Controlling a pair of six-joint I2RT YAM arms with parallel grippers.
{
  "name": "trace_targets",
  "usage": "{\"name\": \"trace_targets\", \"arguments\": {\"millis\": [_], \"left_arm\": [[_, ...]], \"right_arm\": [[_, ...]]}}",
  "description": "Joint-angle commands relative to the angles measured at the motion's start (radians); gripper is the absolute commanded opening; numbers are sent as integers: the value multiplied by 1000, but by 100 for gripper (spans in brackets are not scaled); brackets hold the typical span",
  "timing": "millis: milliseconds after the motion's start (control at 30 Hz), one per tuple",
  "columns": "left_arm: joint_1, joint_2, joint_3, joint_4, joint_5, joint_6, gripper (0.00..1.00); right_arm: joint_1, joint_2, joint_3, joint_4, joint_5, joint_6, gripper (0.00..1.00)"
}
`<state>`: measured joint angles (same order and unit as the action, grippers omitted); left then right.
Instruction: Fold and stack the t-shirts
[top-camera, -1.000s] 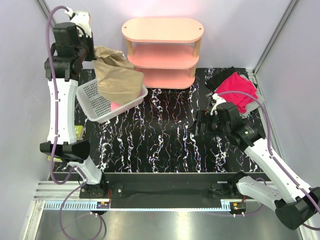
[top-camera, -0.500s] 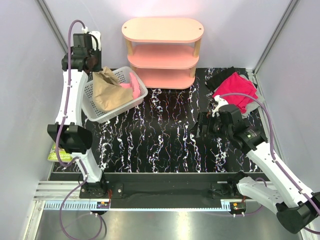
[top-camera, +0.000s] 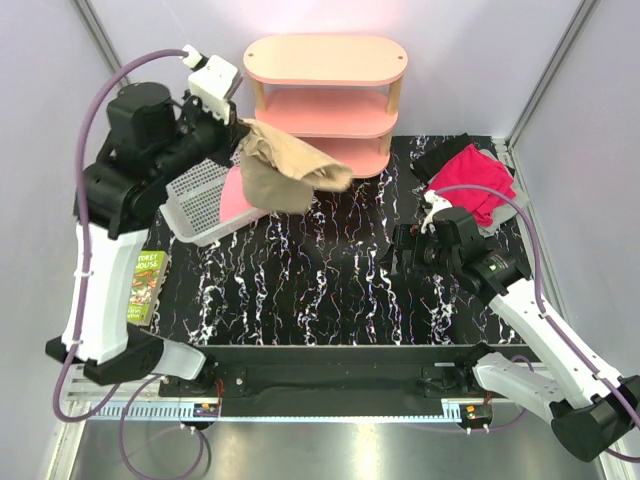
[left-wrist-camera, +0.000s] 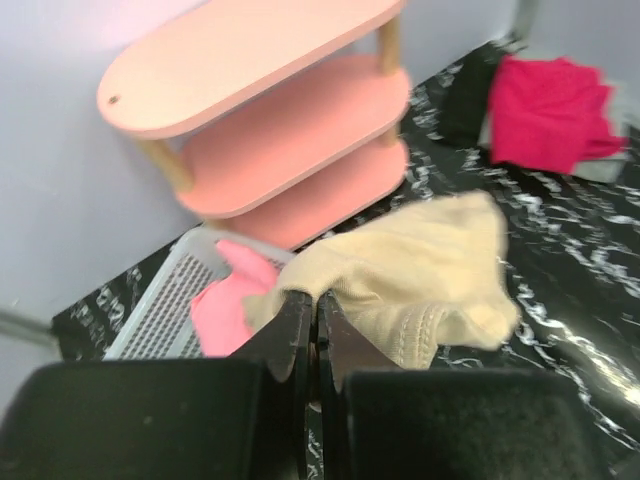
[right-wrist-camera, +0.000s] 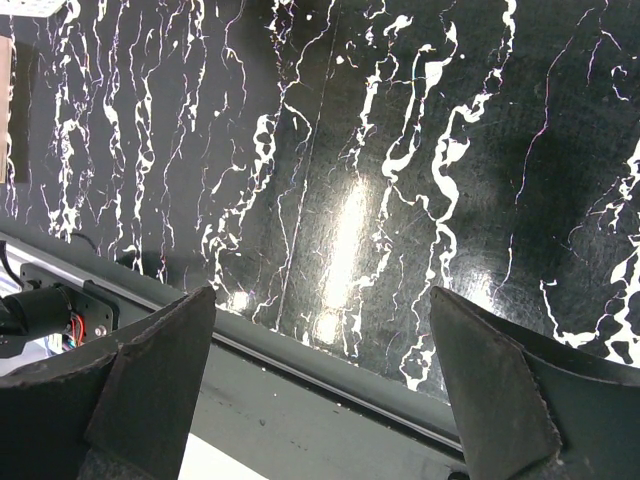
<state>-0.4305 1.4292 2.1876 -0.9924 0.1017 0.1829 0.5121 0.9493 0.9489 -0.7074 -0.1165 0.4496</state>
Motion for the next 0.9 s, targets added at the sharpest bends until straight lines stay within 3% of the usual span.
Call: {"name": "trace_targets", "arguments": {"millis": [0, 400, 433, 467, 533, 567, 867], "left_arm": [[-39, 13, -84, -12, 121, -10, 0], [-73, 56, -635, 55, 245, -22, 0], [-74, 65, -655, 64, 240, -17, 6], [-74, 71, -690, 64, 233, -11, 43], [-71, 80, -719, 78, 181, 3, 79], [-57, 77, -758, 95, 162, 7, 90], [114, 168, -868, 176, 151, 24, 89]], "right_arm": [[-1, -15, 18, 19, 0, 9, 95], [-1, -27, 21, 20, 31, 12, 95], [-1, -21, 22, 19, 32, 14, 95], [-1, -18, 22, 19, 34, 12, 96], [-1, -9, 22, 20, 34, 9, 96], [-1, -9, 21, 20, 32, 8, 96], [-1, -7, 5, 26, 28, 1, 97]]}}
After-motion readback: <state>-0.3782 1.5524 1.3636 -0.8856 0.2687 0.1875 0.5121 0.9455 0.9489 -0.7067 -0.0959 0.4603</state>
